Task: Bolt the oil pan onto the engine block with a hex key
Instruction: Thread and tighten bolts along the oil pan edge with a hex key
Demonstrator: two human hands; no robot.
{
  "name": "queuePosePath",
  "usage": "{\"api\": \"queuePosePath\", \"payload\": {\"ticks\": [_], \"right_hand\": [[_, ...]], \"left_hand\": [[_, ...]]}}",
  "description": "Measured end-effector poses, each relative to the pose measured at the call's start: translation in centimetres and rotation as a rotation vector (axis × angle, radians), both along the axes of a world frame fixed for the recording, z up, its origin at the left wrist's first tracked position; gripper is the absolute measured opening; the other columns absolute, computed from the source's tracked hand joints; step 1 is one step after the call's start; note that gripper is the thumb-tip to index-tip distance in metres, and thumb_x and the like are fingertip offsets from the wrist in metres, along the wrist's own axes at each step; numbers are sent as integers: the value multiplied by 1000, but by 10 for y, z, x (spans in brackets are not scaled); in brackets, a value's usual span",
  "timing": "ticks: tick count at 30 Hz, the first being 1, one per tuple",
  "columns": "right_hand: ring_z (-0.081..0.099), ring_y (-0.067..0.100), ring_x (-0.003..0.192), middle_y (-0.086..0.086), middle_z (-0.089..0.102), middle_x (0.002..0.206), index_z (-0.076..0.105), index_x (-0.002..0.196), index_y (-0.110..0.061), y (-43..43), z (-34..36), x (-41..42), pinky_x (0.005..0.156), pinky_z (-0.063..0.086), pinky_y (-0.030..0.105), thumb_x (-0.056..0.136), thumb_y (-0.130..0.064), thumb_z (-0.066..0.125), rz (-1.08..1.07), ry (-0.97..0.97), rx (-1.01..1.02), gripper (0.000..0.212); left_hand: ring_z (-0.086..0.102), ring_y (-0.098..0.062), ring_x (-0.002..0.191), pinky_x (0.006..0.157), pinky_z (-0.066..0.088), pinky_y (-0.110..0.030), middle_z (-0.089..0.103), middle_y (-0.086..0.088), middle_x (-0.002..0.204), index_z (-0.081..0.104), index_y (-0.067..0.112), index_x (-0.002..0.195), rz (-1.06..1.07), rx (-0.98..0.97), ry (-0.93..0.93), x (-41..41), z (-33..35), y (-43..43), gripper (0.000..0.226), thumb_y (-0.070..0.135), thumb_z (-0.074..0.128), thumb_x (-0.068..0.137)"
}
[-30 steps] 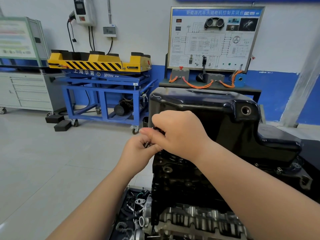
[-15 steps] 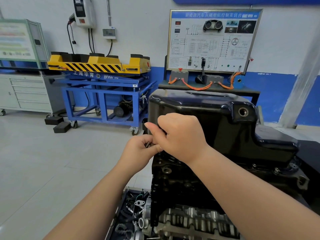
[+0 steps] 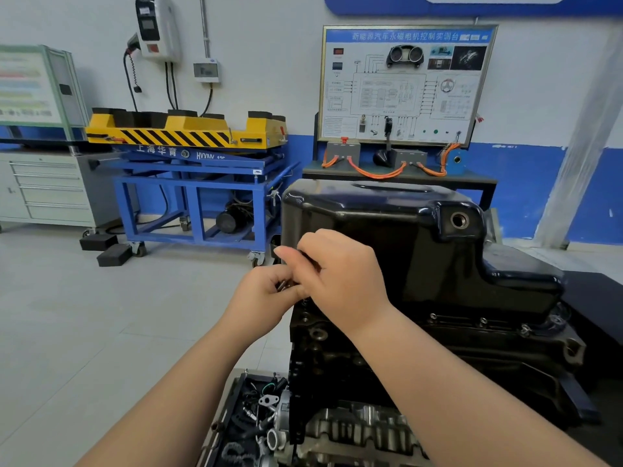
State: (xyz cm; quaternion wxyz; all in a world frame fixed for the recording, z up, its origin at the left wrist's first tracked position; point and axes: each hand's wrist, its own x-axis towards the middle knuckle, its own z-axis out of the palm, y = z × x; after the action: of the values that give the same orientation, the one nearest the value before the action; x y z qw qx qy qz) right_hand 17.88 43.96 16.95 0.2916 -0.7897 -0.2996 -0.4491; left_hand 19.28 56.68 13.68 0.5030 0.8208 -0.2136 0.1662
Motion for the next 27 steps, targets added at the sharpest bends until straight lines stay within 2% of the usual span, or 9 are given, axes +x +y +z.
{"api": "queuePosePath", "payload": {"ticks": [3,6,10,14,17,20,22,24,27], "right_hand": [[51,22,60,7,52,63,61,70,-2,-1,3,-10,56,46,42,90,-24,61,86,66,1,29],[54,16,68,3,57,72,68,84,-5,-7,6,-23,61,48,37,89,-15,61,133,65,29,14],[52,7,73,-1,57,77,67,85,-5,-33,-5,-42,65,44,20,90,-14,59,139,18,187,13],[61,15,78,-4,60,82,69,87,-8,-75,-27,-61,64,50,29,91,-20,56,117,125,398,18],[63,19,79,-8,62,83,70,89,-17,-105,-41,-76,60,53,34,91,-30,54,67,215,507,21],[64,17,81,-9,63,85,69,89,-27,-134,-52,-88,61,54,27,91,-36,53,39,280,568,18],[65,17,81,-8,63,86,69,89,-30,-154,-59,-93,62,54,26,89,-38,53,26,315,601,18],[65,16,81,-8,64,87,68,89,-32,-172,-66,-97,62,55,27,88,-36,55,7,343,609,14],[66,16,81,-9,65,89,68,87,-33,-197,-74,-101,64,56,27,87,-23,58,-24,363,616,14]], "left_hand": [[41,0,46,44,30,-7,47,15,45,56,44,51,72,-13,-95,-9,6,-4,47,6,62,79],[45,3,47,44,31,-5,50,19,46,56,45,50,144,-39,-186,-19,19,-10,47,5,56,74],[50,3,54,49,35,-6,57,21,55,61,51,60,-1,17,-256,-37,26,-29,37,17,66,76],[61,-7,66,60,46,-20,68,13,70,73,29,77,-85,31,-203,-46,12,-65,3,27,71,77],[63,-5,68,61,46,-17,69,15,72,72,32,76,-99,11,-163,-51,-1,-98,4,28,71,75],[62,2,69,61,43,-10,68,22,73,68,43,71,-148,11,-104,-58,-16,-133,17,26,72,75],[62,4,72,65,45,-11,68,23,75,69,43,71,-173,18,-59,-61,-26,-155,16,28,71,75],[63,3,73,67,48,-15,69,22,75,71,40,75,-189,0,-9,-61,-34,-175,14,27,72,76],[62,0,70,64,46,-13,68,21,72,69,43,78,-189,-22,13,-62,-39,-202,18,25,72,75]]}}
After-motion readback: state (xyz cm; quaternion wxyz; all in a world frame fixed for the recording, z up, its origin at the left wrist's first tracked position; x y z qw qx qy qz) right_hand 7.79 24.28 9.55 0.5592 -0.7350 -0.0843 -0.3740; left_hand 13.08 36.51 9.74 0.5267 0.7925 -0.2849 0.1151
